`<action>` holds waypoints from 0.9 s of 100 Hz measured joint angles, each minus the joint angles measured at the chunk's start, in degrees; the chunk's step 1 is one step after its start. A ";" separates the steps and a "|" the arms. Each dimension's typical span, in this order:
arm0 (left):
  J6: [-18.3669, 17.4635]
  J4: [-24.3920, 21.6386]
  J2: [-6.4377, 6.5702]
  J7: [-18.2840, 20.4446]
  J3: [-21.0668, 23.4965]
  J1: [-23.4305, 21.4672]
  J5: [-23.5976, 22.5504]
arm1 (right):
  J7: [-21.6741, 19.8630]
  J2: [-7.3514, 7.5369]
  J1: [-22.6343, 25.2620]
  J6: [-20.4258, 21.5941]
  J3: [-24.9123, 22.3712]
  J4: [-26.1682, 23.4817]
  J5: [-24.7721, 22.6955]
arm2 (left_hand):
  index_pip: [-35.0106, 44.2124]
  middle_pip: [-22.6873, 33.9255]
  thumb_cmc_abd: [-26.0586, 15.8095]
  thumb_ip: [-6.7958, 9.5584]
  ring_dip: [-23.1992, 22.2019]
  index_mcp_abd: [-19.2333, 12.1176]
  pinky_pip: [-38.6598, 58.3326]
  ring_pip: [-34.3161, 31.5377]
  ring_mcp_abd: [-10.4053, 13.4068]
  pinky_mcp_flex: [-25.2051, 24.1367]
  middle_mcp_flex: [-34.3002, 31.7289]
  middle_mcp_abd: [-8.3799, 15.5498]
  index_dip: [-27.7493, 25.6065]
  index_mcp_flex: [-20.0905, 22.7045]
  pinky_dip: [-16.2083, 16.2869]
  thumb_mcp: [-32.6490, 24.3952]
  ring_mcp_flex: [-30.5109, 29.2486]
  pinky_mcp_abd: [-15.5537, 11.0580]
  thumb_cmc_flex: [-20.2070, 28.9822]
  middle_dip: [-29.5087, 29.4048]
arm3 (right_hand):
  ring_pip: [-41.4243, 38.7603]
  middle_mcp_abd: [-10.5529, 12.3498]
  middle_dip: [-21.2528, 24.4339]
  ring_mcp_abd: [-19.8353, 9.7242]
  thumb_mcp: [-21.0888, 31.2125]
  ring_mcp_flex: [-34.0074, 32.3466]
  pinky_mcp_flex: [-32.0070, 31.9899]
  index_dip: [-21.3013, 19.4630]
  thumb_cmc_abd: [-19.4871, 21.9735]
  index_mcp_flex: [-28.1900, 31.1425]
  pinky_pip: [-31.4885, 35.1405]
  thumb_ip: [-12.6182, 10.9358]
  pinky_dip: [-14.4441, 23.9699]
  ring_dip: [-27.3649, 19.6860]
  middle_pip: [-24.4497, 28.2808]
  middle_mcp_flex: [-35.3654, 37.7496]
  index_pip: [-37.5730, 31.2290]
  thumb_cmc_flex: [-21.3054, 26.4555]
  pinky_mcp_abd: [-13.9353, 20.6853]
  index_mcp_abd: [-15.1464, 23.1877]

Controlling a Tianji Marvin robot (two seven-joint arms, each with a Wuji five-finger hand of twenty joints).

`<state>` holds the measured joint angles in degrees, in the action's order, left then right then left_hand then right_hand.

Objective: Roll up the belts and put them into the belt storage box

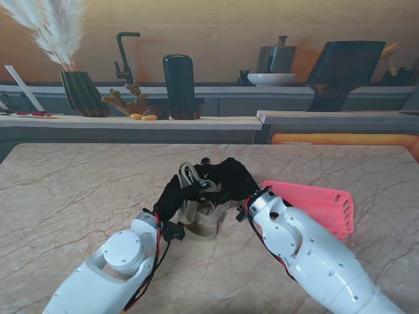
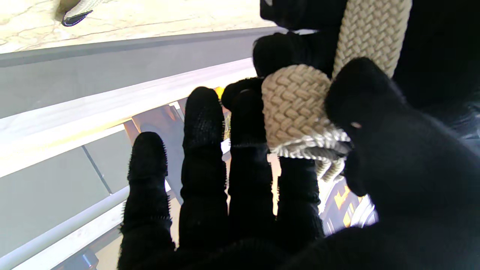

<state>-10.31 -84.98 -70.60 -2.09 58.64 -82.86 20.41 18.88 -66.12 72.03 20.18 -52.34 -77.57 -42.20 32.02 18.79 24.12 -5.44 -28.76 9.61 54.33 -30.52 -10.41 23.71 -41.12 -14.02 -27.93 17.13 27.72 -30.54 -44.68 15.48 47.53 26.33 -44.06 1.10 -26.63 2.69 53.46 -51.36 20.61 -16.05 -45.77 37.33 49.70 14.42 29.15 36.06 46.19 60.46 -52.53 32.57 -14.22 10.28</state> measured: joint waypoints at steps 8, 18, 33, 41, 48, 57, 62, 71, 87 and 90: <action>0.40 -0.35 0.00 -0.09 0.05 -0.04 0.05 | 0.40 0.09 0.05 -0.06 0.08 -0.05 -0.35 | 2.05 -1.69 -1.98 0.00 -0.01 -0.01 0.65 -0.35 -1.56 0.64 -1.89 -0.56 -0.03 -0.02 -0.78 7.60 -0.01 -0.38 5.96 2.00 | -1.98 0.22 0.27 0.00 -0.69 -0.91 0.61 0.22 1.78 0.92 0.44 0.00 0.00 0.67 0.09 1.88 -0.06 0.21 -0.06 -1.44; 0.42 -0.98 -0.03 -0.42 0.07 -0.20 0.53 | 3.69 0.05 0.04 -0.60 0.77 0.01 -0.85 | 2.92 -1.98 -5.00 0.02 -0.01 -0.07 0.75 -0.73 -1.98 0.86 -2.83 -0.56 -0.03 -0.76 -1.30 14.90 -0.59 -0.57 9.97 2.33 | -4.91 -0.42 3.13 0.22 -2.32 -5.41 2.09 3.22 2.07 4.20 2.33 0.00 -0.02 1.22 -1.37 6.59 -0.29 0.65 -0.85 -3.23; 0.41 -1.23 -0.06 -0.89 0.09 -0.27 0.65 | 6.72 -0.28 -0.29 -3.82 2.34 0.09 -2.54 | 2.93 -2.00 -6.82 0.03 -0.04 -0.29 0.65 -0.59 -3.35 -0.91 -2.84 -0.64 0.00 -0.96 -1.53 16.90 0.16 -0.60 11.48 2.34 | -6.43 -0.89 4.66 1.32 -2.32 -8.51 2.61 5.54 2.07 6.60 5.25 -0.01 -0.84 1.23 -1.75 9.63 -1.35 0.52 -2.32 -4.23; 0.41 -1.17 -0.06 -1.43 0.05 -0.33 0.41 | 6.62 -0.51 -0.63 -4.81 3.07 0.09 -2.20 | 2.93 -2.01 -8.24 0.03 -0.94 -0.35 -0.21 -0.41 -3.46 -2.30 -2.46 -0.67 0.00 -1.04 -1.53 20.61 1.31 -0.53 13.51 2.46 | -6.79 -2.74 4.66 2.24 -1.69 -8.50 2.61 5.63 2.07 7.16 6.17 -0.09 -1.42 1.24 -1.71 9.96 -2.01 0.62 -2.39 -5.78; 0.40 -1.20 -0.08 -1.97 0.05 -0.45 0.27 | 6.13 -0.62 -0.83 -4.88 3.32 0.10 -1.98 | 3.53 -2.01 -9.57 0.03 -0.96 -0.53 -0.87 0.26 -3.46 -3.42 -2.34 -0.67 -0.17 -1.04 -1.53 25.11 1.99 -0.46 16.59 2.75 | -6.83 -3.96 4.56 3.08 -1.59 -8.26 2.14 5.60 2.07 7.18 6.87 -0.11 -2.10 1.24 -1.52 9.63 -2.22 0.81 -2.78 -7.19; 0.40 -1.43 -0.32 -3.54 0.04 -0.80 -0.08 | 4.98 -0.64 -0.88 -5.05 3.21 -0.06 -2.18 | 5.60 -2.01 -9.88 0.01 -0.96 -1.21 -1.01 0.97 -3.55 -4.34 -2.24 -0.67 -1.68 -1.04 -1.53 26.08 2.72 -0.46 17.59 2.77 | -6.83 -4.26 3.74 3.44 -1.09 -5.47 0.60 4.62 2.13 5.56 7.09 -0.11 -2.86 1.24 -0.77 6.64 -2.16 0.57 -3.01 -7.57; 0.28 -1.50 -0.60 -5.28 -0.12 -0.94 -0.96 | 3.76 -0.60 -0.67 -5.48 2.87 -0.63 -2.56 | 7.20 -2.01 -9.88 -0.09 -0.88 -1.77 -1.01 1.17 -3.55 -4.73 -2.24 0.07 -3.05 -1.04 -1.54 26.08 3.47 -0.45 18.09 3.52 | -6.83 -4.68 3.70 3.58 -0.49 -3.90 -0.51 3.80 2.16 4.10 7.09 -0.11 -3.20 1.24 -0.96 4.31 -0.96 0.51 -3.11 -8.35; 0.08 -1.51 -1.07 -6.65 -0.12 -1.05 -2.18 | 0.57 -0.23 0.63 -7.24 1.52 -3.28 -3.30 | 8.90 -1.97 -9.88 -0.11 -0.57 -2.48 -1.01 1.71 -3.55 -5.16 -2.24 1.18 -4.41 -1.04 -1.46 25.18 4.33 -0.45 18.16 5.21 | -6.03 -5.98 3.06 4.25 0.18 -1.09 -2.29 -4.18 3.89 2.92 7.07 -4.28 -3.40 1.24 -2.38 1.14 7.17 -2.80 -3.12 -9.48; -0.74 -1.59 -1.26 -7.06 0.23 -1.27 -3.17 | -2.83 1.00 3.30 -9.40 -0.27 -7.57 -5.33 | 10.93 -1.90 -9.32 -0.16 -0.56 -3.88 -1.01 2.39 -3.55 -5.77 -2.24 2.48 -5.71 -0.94 -1.19 22.65 5.19 -0.45 18.17 6.30 | -3.48 -6.65 2.91 4.08 -0.39 0.56 -2.92 -11.80 6.79 -1.84 5.58 -7.54 -3.40 1.24 -3.45 -1.69 18.60 -5.56 -3.05 -10.32; -0.90 -1.59 -1.27 -7.28 0.22 -1.27 -3.92 | -2.63 1.04 3.58 -9.29 -0.46 -7.61 -5.30 | 10.98 -1.90 -9.23 -0.16 -0.52 -3.99 -1.02 2.49 -3.55 -5.82 -2.24 2.48 -5.83 -0.94 -0.91 21.64 5.34 -0.45 18.17 6.30 | -3.43 -6.65 2.91 4.08 -0.39 0.56 -2.92 -11.80 6.83 -2.12 5.54 -7.54 -3.40 1.24 -3.82 -1.70 19.54 -5.56 -3.05 -10.30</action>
<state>-11.21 -86.57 -71.87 -9.37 58.86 -84.13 16.49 16.26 -65.08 75.60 10.90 -52.80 -85.18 -47.50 43.00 16.89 14.89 -5.61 -29.28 5.62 53.32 -28.03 -13.96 17.89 -43.36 -11.54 -33.76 16.19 26.81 -8.91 -39.34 15.03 65.70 32.63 -47.48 -5.55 -23.72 6.77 53.07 -50.80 17.69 -27.84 -38.94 35.21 55.24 6.87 25.76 37.29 42.38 58.76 -32.98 27.01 -17.27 -0.02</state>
